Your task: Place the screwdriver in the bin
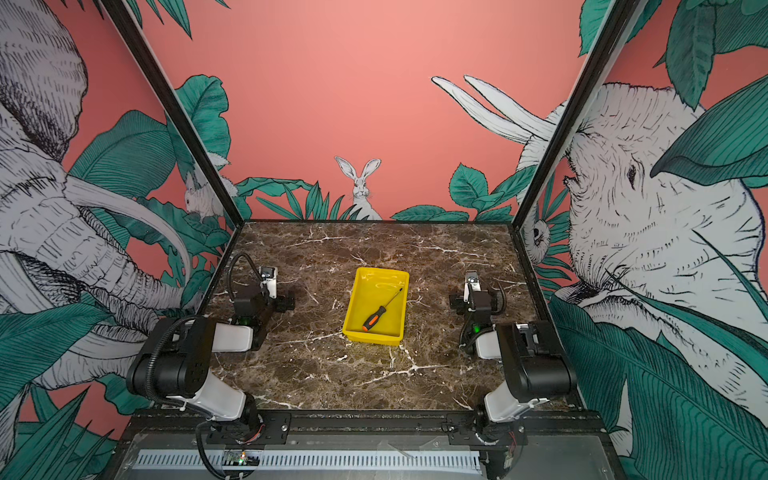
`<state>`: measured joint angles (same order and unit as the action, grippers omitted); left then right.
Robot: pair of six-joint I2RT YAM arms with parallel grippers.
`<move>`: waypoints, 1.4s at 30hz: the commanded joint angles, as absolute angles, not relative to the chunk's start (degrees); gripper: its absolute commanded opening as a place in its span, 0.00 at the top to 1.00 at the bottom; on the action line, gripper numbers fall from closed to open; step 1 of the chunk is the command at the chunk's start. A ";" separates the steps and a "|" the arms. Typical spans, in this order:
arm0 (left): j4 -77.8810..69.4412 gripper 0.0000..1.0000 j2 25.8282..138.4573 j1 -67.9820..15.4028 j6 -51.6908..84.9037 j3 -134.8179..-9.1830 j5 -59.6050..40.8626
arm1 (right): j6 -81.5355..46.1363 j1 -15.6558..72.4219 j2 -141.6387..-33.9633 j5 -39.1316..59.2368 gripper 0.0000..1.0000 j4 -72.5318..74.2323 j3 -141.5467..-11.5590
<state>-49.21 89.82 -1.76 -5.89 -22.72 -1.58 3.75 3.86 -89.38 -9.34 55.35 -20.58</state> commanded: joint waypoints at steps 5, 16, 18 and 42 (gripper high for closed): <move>-49.22 0.00 88.86 -1.41 -6.77 -23.84 -2.39 | 0.26 1.23 -88.86 -2.55 0.01 51.60 -22.73; -49.31 0.00 88.81 -1.49 -6.84 -23.82 -2.40 | 0.34 1.23 -88.83 -2.81 0.01 52.03 -22.61; -49.31 0.00 88.86 -1.41 -6.82 -23.82 -2.38 | 0.29 1.23 -88.81 -2.81 0.01 51.99 -22.56; -49.22 0.00 88.86 -1.41 -6.78 -23.81 -2.29 | 0.98 1.31 -88.66 -0.36 0.01 54.18 -21.37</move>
